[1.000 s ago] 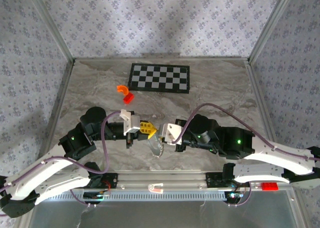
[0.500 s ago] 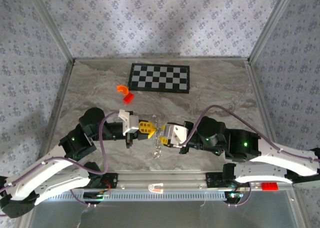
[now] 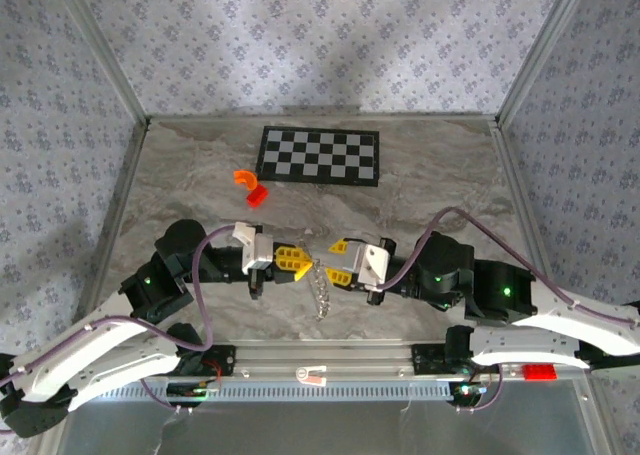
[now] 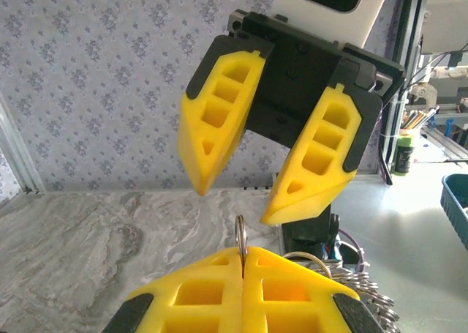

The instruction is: Put the keys on the keyring

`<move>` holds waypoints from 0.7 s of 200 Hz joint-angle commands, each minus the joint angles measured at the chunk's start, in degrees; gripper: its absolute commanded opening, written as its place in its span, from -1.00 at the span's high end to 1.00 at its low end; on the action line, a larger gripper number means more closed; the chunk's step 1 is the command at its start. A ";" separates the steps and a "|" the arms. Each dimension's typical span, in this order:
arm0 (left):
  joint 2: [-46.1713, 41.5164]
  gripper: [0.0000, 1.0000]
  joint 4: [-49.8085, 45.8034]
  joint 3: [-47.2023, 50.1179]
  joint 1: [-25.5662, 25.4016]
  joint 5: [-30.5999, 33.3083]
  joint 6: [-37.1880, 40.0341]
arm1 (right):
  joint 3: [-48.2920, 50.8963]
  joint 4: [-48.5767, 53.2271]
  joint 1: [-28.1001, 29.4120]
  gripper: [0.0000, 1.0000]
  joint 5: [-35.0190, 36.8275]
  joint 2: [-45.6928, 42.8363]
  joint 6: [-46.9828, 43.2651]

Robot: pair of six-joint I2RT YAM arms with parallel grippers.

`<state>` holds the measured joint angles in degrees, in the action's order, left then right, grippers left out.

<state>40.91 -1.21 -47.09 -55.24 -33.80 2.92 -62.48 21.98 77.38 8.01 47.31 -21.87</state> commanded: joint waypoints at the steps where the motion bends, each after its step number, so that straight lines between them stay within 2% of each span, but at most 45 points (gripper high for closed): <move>1: -1.12 1.00 4.25 -0.45 -0.13 -2.32 -0.98 | 0.01 -1.63 -0.29 0.34 -1.98 0.49 0.96; 65: -1.09 1.00 4.77 0.07 -0.13 -2.67 -1.10 | -0.28 -1.30 -1.07 0.40 -5.37 1.47 1.04; 140: -0.92 1.00 4.82 0.14 -0.13 -2.85 -1.28 | 0.33 -2.28 -2.06 0.65 -6.49 1.59 1.66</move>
<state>40.86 0.10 -46.52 -55.24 -35.18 2.24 -62.48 21.87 75.81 2.63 49.08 -21.15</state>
